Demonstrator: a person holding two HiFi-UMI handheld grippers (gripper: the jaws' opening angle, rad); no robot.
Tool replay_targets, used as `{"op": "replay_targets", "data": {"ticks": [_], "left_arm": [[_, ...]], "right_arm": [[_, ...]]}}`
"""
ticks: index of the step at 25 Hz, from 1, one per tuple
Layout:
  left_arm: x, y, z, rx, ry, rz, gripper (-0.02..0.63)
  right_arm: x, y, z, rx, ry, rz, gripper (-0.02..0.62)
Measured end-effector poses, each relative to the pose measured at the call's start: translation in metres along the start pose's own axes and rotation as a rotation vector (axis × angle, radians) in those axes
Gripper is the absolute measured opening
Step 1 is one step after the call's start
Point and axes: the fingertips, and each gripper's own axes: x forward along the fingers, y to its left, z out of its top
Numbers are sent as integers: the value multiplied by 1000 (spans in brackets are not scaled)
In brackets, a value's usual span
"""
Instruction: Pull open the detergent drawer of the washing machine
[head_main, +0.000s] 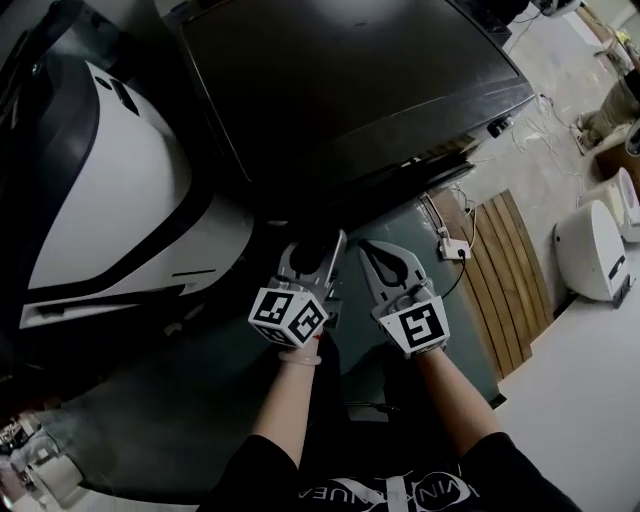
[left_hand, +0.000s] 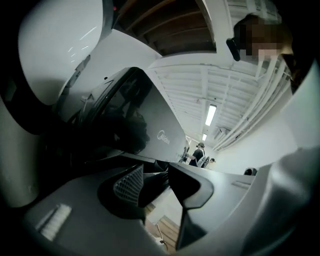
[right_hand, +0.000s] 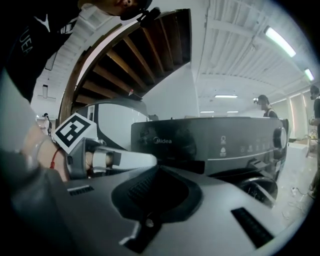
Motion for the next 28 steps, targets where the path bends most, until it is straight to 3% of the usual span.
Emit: {"op": "replay_targets", "data": {"ticks": [3,13,20,24,28], "left_arm": [[5,3,2,-63,-54,24,156],[9,15,16,-156,-172,50,163],[10,14,21,-293,-280,18,161],[10,15,24,-383,-386,-6,171],[8,10,25,-382,-445,-61,190]], "right_arm": [[-2,-6,-3,-13,-11,25,9],[-1,-13,-10,-6,-32,71,9],[4,-17,-12,9,-37,85,9],[7,-14,-15,8,-35,98,9],[8,-12,-16,14,-34,108,9]]}}
